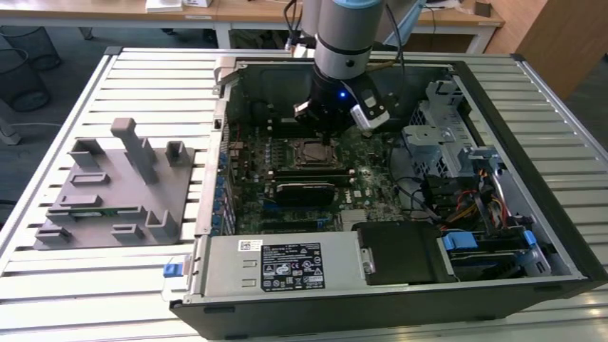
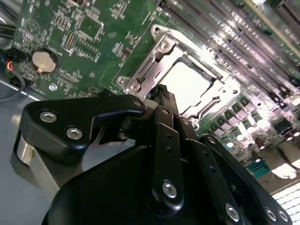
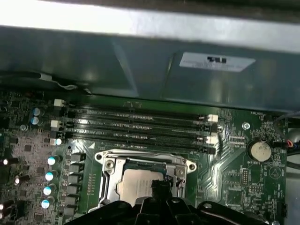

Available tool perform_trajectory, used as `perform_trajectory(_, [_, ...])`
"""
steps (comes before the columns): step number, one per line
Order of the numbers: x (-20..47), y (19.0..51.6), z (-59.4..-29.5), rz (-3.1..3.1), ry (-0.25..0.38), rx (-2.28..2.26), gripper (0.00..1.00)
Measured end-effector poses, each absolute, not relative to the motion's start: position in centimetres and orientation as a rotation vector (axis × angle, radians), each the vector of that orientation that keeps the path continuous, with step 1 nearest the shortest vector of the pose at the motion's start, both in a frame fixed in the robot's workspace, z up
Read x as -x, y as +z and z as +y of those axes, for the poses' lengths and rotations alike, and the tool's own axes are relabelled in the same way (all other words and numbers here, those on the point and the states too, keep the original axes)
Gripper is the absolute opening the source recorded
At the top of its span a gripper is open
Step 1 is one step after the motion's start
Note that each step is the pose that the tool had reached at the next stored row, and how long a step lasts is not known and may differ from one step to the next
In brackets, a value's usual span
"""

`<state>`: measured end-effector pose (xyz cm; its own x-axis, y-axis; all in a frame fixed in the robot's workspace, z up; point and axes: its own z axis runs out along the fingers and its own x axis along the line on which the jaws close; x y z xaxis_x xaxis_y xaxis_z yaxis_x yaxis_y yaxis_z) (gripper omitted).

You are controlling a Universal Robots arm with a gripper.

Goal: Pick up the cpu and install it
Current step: 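Install the second cpu locking lever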

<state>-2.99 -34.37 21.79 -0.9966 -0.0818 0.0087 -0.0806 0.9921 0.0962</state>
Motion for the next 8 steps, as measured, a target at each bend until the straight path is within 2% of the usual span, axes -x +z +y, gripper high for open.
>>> perform_trajectory(8, [3.0, 22.8, -34.6, -3.123, -0.150, -0.127, 0.11])
